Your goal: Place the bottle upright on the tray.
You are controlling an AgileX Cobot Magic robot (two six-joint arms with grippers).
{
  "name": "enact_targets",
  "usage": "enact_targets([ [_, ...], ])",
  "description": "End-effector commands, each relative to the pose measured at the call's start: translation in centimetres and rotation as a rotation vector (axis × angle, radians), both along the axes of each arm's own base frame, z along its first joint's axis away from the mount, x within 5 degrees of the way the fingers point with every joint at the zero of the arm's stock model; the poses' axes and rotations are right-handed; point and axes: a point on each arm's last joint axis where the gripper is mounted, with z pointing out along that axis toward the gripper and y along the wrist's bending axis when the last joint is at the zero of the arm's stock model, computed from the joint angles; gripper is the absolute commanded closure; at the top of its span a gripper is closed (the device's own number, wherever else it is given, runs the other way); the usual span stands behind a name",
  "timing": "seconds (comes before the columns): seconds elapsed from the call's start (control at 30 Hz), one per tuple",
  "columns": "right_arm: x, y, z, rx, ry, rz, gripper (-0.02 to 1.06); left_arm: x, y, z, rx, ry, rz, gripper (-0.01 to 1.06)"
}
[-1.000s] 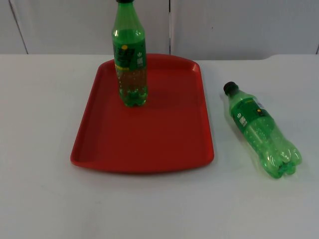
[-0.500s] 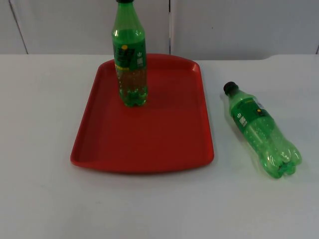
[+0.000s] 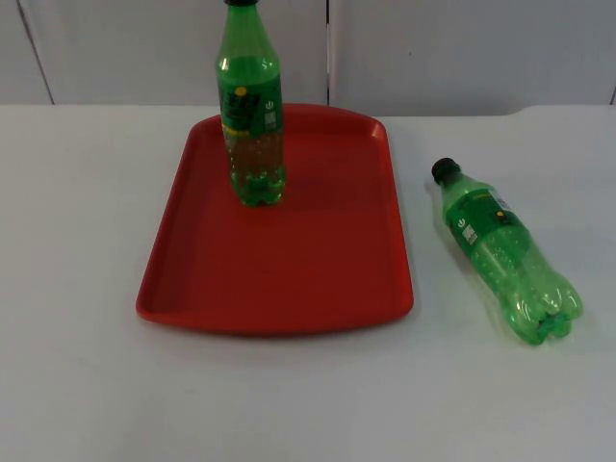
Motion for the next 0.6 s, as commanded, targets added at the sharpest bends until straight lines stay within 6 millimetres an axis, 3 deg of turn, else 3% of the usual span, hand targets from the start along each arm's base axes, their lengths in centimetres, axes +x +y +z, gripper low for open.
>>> enact_targets([
  [0.0, -0.02, 0.01, -0.03, 0.006, -0.005, -0.002, -0.01, -0.03, 0.02, -0.14, 0.004, 0.003, 0.001, 0.03],
  [0.57, -0.03, 0.01, 0.15, -0.013, -0.020, 0.009, -0.01, -0.03, 0.02, -0.14, 0.004, 0.003, 0.001, 0.03],
])
